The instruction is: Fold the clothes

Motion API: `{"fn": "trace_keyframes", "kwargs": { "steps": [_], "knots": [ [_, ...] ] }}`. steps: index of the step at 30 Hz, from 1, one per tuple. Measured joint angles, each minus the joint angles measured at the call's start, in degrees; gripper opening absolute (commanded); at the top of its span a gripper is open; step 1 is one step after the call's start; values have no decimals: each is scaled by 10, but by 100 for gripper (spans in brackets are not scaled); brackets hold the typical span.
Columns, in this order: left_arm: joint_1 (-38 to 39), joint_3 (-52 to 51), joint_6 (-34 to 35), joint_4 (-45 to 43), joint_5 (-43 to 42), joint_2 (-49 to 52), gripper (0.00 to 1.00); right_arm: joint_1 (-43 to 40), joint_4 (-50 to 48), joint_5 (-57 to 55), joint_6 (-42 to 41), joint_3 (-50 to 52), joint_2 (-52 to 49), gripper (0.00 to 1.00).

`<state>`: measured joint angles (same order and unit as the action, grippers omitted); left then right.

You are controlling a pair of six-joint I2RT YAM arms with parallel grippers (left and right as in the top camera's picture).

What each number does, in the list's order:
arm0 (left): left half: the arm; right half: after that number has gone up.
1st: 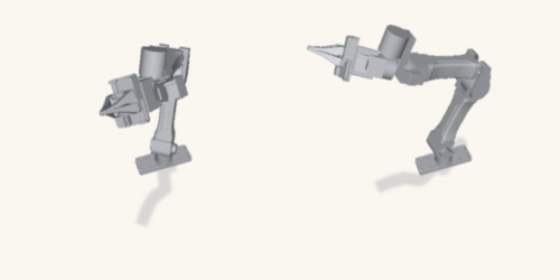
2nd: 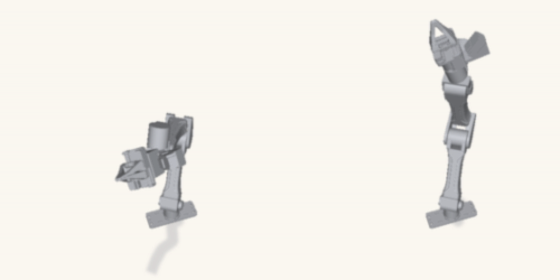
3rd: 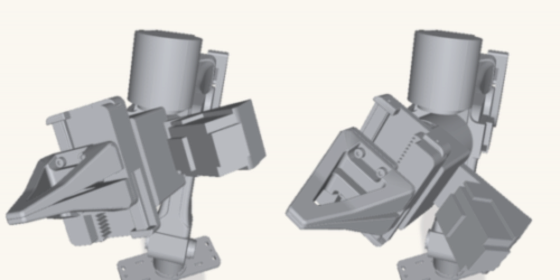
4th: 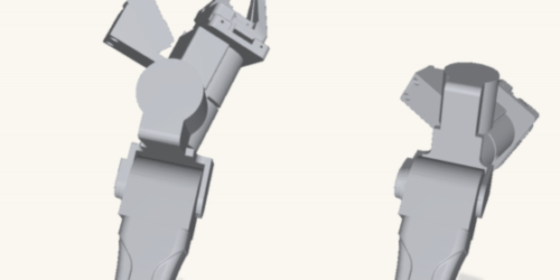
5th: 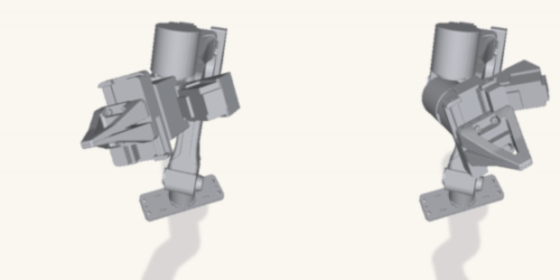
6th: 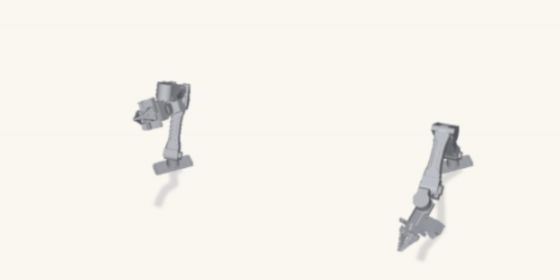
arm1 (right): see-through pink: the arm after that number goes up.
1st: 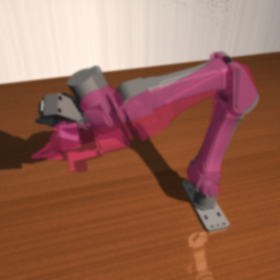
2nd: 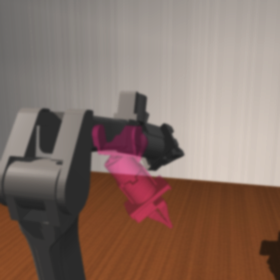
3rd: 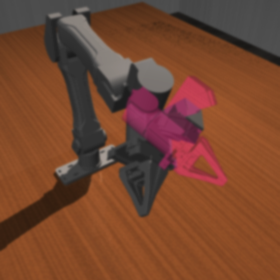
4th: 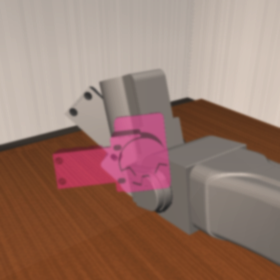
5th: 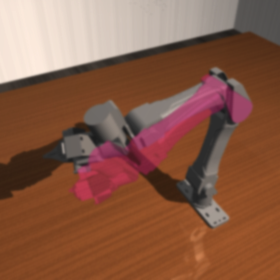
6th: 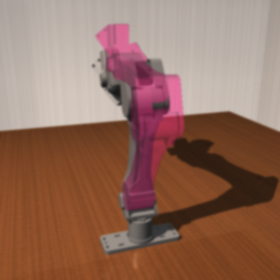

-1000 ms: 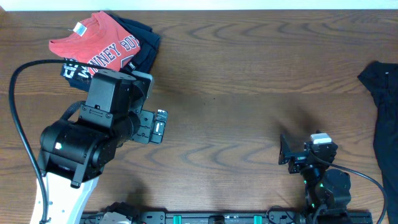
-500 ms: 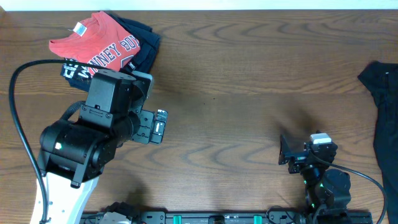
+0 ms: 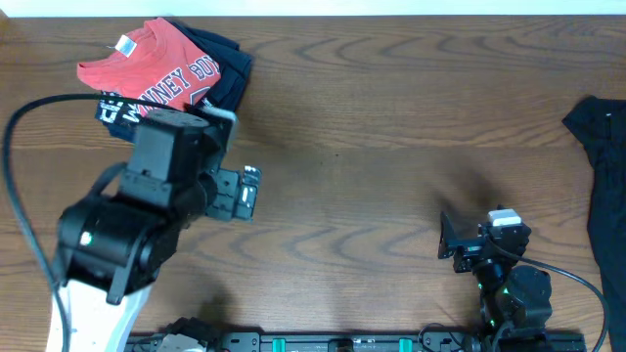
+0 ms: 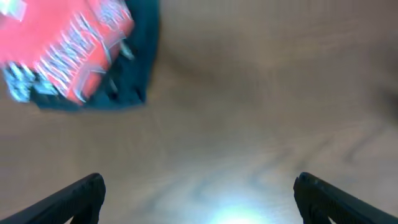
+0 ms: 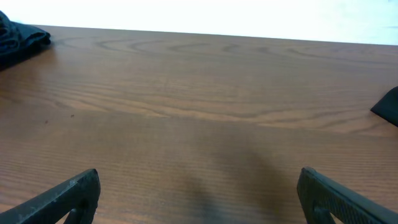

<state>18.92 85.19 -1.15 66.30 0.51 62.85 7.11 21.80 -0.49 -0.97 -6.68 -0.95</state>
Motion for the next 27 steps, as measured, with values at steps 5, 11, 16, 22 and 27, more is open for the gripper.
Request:
{"fn": "trace_keyframes", "kwargs": {
  "steps": [5, 11, 16, 22, 27],
  "knots": [
    [-63, -67, -8, -188, -11, -88, 98, 0, 0, 0, 0, 0, 0, 99],
    [-155, -214, -26, -387, -84, -223, 98, 0, 0, -2, 0, 0, 0, 99],
    [-201, -340, -46, -460, -127, -340, 98, 0, 0, -2, 0, 0, 0, 99],
    [-226, -438, -52, -471, -141, -445, 98, 0, 0, -2, 0, 0, 0, 99],
    [-231, -508, -52, -493, -144, -510, 98, 0, 0, -2, 0, 0, 0, 99]
  ]
}}
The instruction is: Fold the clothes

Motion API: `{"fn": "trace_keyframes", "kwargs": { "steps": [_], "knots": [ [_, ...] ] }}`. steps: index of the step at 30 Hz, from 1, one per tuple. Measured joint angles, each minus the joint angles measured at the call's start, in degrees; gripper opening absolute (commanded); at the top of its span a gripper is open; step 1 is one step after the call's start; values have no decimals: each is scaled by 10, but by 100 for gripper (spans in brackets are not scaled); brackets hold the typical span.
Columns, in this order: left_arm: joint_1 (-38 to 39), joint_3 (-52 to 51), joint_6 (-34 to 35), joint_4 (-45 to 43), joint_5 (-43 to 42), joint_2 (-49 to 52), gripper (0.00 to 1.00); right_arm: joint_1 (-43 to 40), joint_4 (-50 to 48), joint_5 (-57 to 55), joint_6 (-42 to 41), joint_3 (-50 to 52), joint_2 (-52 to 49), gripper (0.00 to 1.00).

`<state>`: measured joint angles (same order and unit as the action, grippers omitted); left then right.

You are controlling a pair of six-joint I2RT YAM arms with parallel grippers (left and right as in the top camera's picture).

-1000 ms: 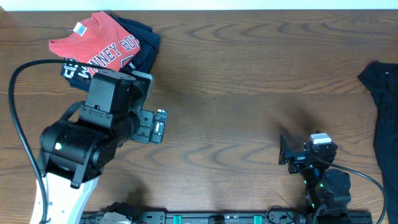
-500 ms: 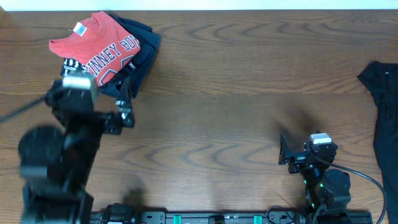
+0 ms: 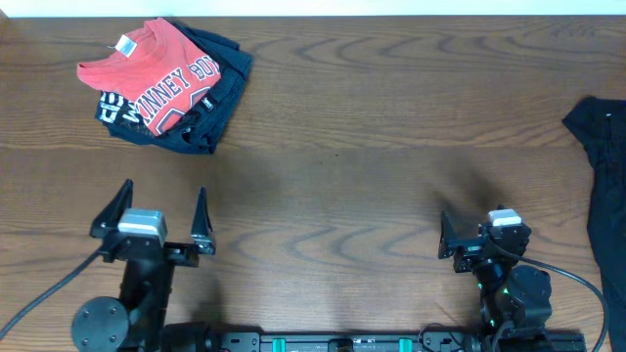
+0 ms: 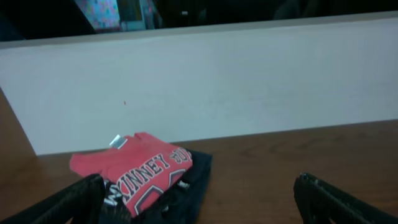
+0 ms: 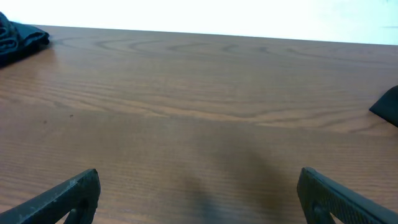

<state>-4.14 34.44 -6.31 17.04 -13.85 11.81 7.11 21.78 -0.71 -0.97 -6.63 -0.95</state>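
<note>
A folded red T-shirt [image 3: 155, 71] with white lettering lies on a folded navy garment [image 3: 217, 83] at the table's back left; both show in the left wrist view, the red one [image 4: 140, 171] on top. A dark unfolded garment [image 3: 604, 156] lies at the right edge. My left gripper [image 3: 156, 213] sits open near the front left edge, empty, well short of the stack. My right gripper [image 3: 471, 238] is at the front right, open and empty, pointing across bare wood [image 5: 199, 124].
The brown wooden table [image 3: 372, 147] runs wall to wall, with a white wall [image 4: 205, 81] behind its far edge. A corner of the dark garment [image 5: 387, 107] shows at the right of the right wrist view, and the navy stack [image 5: 18, 38] at its far left.
My left arm has drawn back from beside the folded stack to the table's front left edge, gripper still open and empty. The right arm has not moved.
</note>
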Motion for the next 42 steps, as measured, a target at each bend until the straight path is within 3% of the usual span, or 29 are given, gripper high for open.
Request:
{"fn": "trace_keyframes", "kwargs": {
  "steps": [10, 27, 42],
  "knots": [
    [0, -136, 0, -10, -10, -106, 98, 0, 0, 0, 0, 0, 0, 99],
    [12, -303, 0, -88, -21, -112, 98, 0, 0, 0, 0, 0, 0, 99],
    [31, -313, 0, -119, -23, -112, 98, 0, 0, 0, 0, 0, 0, 99]
  ]
}}
